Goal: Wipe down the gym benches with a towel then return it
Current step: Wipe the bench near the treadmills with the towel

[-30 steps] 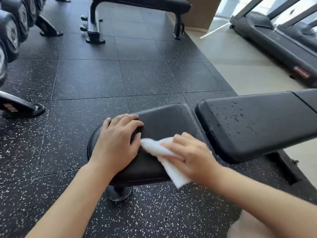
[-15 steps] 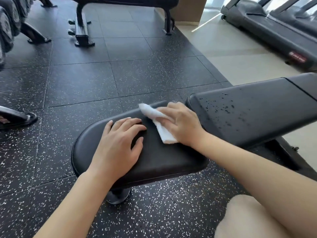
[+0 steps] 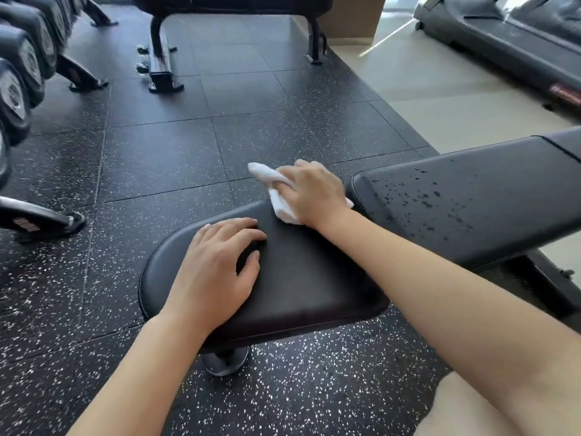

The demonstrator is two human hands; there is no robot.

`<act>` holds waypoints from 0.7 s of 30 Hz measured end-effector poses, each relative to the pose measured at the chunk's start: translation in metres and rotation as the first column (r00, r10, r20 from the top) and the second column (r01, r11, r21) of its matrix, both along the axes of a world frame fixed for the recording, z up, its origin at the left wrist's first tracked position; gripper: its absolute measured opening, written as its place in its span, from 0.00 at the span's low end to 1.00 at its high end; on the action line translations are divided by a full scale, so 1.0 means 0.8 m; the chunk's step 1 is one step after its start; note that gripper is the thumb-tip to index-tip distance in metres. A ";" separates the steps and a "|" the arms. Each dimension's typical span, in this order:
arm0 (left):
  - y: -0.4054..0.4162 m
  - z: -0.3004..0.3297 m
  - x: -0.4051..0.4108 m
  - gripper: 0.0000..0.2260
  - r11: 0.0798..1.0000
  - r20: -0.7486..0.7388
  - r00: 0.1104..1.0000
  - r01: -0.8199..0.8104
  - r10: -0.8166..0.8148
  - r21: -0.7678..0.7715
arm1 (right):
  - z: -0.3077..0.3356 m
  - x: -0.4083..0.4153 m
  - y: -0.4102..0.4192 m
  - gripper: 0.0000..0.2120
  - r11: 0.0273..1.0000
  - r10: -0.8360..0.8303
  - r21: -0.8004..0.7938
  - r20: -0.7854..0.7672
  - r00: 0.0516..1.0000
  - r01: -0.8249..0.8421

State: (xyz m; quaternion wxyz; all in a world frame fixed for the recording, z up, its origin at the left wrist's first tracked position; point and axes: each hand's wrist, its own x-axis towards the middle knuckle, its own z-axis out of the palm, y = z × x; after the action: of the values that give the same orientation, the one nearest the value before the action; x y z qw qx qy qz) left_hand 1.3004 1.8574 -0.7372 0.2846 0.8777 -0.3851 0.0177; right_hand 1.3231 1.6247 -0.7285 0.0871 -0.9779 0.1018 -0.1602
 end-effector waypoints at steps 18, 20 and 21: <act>0.069 -0.022 0.036 0.12 0.936 -0.154 0.957 -0.275 0.246 -0.219 | 0.012 -0.058 -0.008 0.11 0.998 0.026 0.052 -0.004 1.000 -0.026; 0.068 -0.021 0.037 0.12 0.933 -0.148 0.957 -0.280 0.251 -0.225 | 0.012 -0.020 0.013 0.12 0.994 -0.105 0.002 -0.029 0.994 0.105; 0.068 -0.021 0.037 0.12 0.931 -0.148 0.956 -0.284 0.255 -0.228 | 0.010 -0.007 0.034 0.13 0.994 -0.112 0.001 -0.030 0.993 0.112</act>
State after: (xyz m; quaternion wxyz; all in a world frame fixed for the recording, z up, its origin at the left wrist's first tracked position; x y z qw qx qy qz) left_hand 1.3302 1.9116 -0.7538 0.4084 0.8795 -0.2385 0.0533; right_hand 1.3176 1.6516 -0.7204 0.0778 -0.9729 0.1579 -0.1501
